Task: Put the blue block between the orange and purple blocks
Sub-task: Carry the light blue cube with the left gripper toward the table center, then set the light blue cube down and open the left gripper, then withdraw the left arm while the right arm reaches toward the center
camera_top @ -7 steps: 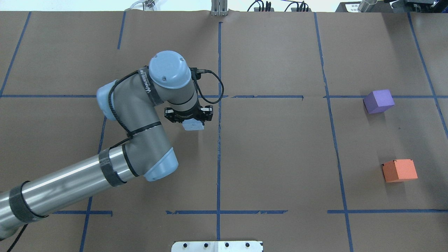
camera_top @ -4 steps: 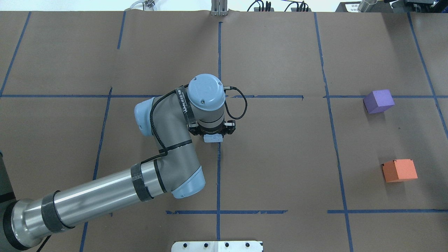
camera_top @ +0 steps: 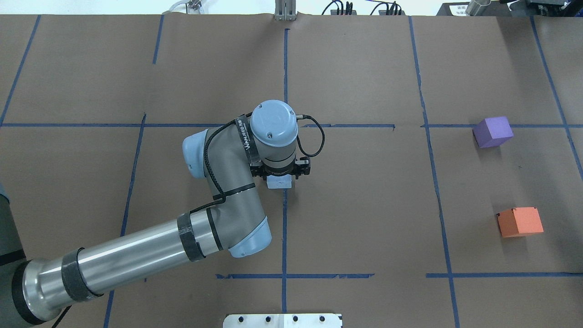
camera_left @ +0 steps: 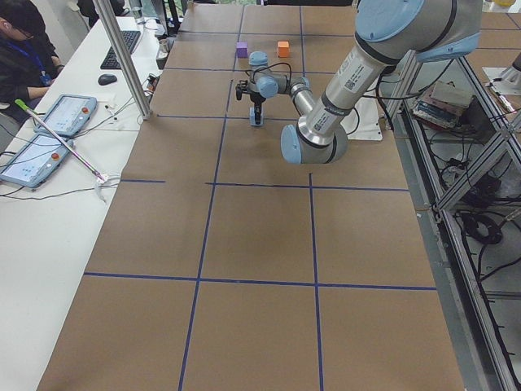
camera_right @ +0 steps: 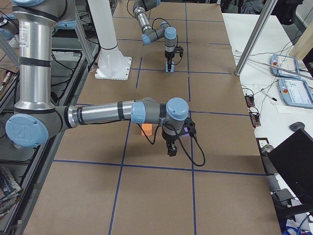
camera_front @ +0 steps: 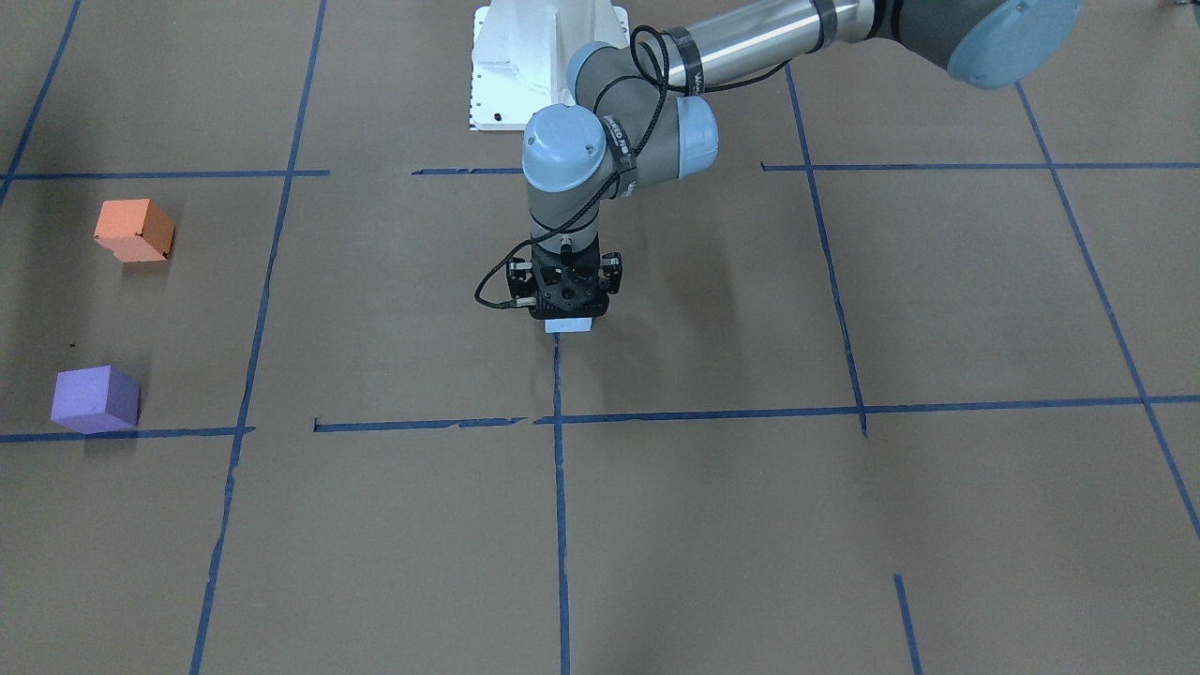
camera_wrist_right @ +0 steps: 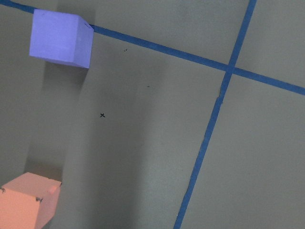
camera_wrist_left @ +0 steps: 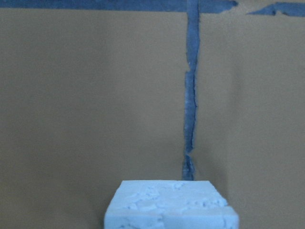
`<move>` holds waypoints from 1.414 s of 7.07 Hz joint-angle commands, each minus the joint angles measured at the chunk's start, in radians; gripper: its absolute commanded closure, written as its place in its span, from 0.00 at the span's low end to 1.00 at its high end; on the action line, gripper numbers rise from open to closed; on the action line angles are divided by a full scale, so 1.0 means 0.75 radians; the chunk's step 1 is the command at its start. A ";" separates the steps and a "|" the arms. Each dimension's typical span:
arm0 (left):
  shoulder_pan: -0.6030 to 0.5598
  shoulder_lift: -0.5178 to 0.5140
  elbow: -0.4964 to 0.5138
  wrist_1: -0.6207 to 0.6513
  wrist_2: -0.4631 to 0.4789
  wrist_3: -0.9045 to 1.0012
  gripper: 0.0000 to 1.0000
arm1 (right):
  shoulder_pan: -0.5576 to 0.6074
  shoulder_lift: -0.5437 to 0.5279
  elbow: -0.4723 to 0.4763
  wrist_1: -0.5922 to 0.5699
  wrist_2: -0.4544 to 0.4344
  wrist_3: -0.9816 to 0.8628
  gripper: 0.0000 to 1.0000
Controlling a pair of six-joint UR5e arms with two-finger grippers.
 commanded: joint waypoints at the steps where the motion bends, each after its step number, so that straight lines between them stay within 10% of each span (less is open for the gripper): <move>1: -0.174 0.009 -0.135 0.167 -0.164 0.140 0.00 | -0.002 0.020 0.023 0.012 0.004 0.020 0.00; 5: -0.508 0.515 -0.679 0.491 -0.233 0.820 0.00 | -0.297 0.259 0.134 0.092 0.063 0.632 0.00; 10: -1.187 1.029 -0.645 0.483 -0.505 1.694 0.00 | -0.909 0.756 0.128 0.074 -0.319 1.531 0.00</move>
